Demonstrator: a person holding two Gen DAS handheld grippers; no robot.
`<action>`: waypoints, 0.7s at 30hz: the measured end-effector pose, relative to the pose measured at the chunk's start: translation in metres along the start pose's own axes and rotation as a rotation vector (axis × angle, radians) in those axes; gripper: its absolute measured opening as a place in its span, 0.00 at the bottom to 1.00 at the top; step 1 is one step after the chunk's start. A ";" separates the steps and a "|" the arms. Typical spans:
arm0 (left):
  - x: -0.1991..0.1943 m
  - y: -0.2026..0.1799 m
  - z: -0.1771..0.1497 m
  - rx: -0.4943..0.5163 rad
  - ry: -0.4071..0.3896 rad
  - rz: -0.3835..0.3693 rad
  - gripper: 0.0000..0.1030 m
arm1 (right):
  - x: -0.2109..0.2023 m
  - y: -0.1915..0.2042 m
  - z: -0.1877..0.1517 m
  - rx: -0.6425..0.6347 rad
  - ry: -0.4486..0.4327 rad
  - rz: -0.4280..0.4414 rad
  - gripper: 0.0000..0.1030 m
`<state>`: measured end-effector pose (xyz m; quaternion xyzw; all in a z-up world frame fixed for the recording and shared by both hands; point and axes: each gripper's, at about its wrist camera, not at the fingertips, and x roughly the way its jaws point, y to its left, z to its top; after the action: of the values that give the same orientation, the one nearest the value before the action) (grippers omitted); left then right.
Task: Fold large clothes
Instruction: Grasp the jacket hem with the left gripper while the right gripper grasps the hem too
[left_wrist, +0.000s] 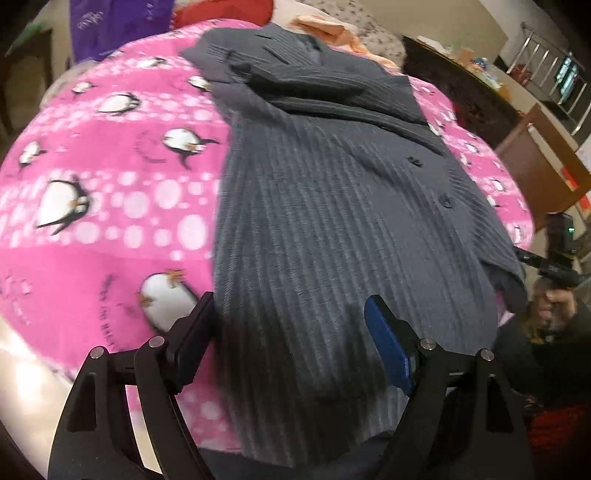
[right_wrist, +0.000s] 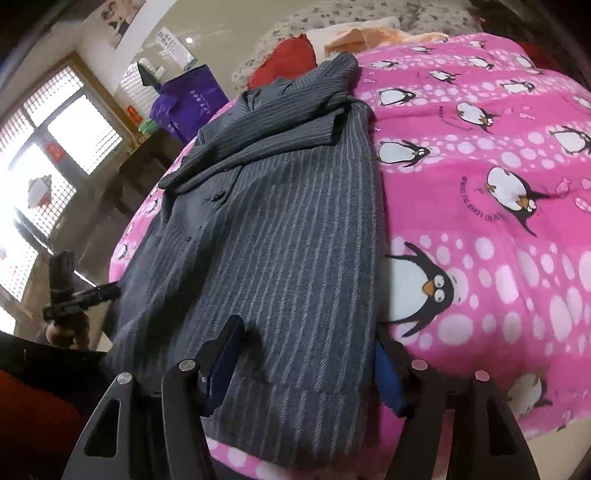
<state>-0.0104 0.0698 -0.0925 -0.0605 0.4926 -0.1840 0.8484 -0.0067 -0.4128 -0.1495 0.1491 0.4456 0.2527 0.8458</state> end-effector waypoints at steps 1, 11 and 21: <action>0.003 0.003 0.003 0.003 0.000 0.013 0.78 | -0.001 -0.004 0.000 0.023 -0.012 0.009 0.57; 0.007 -0.011 0.017 0.053 -0.021 0.080 0.64 | -0.006 -0.003 0.000 0.016 -0.009 0.105 0.48; 0.012 0.002 0.017 0.005 0.011 -0.077 0.27 | 0.001 0.011 0.004 -0.074 0.029 0.076 0.32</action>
<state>0.0102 0.0658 -0.0943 -0.0762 0.4940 -0.2181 0.8382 -0.0068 -0.4031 -0.1427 0.1310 0.4422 0.3029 0.8340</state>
